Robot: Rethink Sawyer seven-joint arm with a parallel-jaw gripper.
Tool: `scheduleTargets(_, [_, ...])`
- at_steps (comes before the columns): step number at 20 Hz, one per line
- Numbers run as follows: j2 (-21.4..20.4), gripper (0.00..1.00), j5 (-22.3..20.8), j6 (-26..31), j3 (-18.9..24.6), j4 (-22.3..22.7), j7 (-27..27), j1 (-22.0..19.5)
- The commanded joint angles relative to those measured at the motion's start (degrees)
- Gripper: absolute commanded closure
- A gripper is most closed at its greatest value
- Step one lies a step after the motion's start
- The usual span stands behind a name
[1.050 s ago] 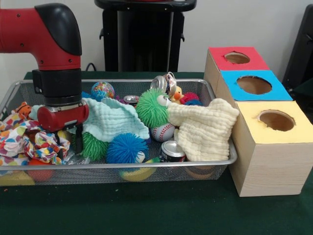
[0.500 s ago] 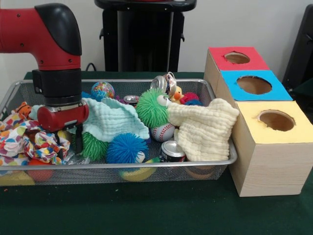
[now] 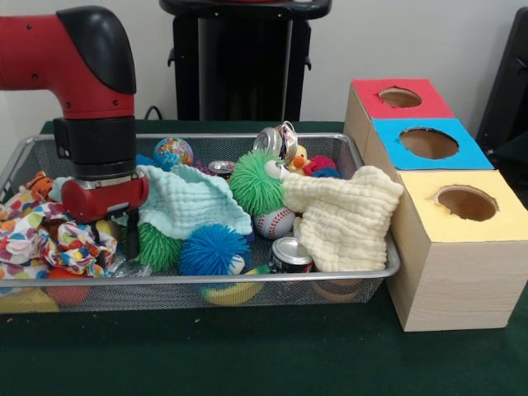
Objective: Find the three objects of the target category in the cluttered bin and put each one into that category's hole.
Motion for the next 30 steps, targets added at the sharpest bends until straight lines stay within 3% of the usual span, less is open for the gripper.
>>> scheduleTargets(1, [6.36,0.00,-1.59,2.77,-1.49,0.28,1.85,-1.94])
scheduleTargets(30, [7.12,0.00,-1.61,2.25,-0.14,0.20,1.38,-3.39])
